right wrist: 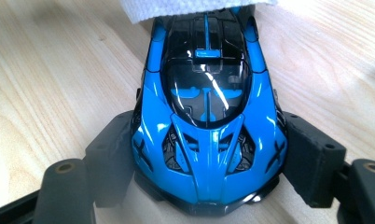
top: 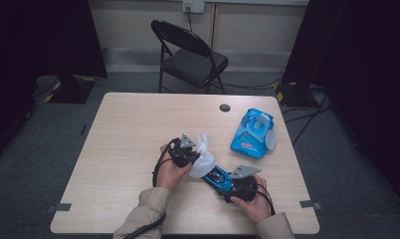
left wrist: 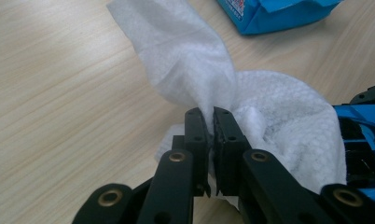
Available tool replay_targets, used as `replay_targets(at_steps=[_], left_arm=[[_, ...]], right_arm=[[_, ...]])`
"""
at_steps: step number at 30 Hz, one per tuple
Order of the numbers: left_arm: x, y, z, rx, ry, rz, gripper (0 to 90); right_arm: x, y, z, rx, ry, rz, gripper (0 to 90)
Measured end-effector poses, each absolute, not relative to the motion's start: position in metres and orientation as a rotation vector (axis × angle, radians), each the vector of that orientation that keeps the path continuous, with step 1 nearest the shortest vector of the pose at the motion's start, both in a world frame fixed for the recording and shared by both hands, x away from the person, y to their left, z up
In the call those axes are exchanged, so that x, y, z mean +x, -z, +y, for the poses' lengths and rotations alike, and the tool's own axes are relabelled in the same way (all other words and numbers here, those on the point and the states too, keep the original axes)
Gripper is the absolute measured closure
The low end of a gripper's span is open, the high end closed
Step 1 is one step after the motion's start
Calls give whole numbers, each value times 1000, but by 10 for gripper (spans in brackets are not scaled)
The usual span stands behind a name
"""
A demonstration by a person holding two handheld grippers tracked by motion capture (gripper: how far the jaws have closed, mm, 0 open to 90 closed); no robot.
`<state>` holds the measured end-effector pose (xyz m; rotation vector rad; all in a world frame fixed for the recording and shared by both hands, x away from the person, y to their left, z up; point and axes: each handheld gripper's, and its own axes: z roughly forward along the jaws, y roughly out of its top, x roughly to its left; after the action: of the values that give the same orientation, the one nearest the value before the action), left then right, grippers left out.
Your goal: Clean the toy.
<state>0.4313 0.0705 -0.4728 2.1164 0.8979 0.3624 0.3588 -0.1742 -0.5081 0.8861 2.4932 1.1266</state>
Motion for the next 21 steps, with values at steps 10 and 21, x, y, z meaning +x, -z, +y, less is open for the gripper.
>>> replay_targets(at_steps=[10, 21], left_arm=[[424, 479, 89, 2128, -373, 929, 859], [413, 480, 113, 2134, -382, 959, 860]], right_arm=[[359, 508, -174, 888, -1126, 2494, 263], [359, 508, -174, 885, -1127, 2499, 260]])
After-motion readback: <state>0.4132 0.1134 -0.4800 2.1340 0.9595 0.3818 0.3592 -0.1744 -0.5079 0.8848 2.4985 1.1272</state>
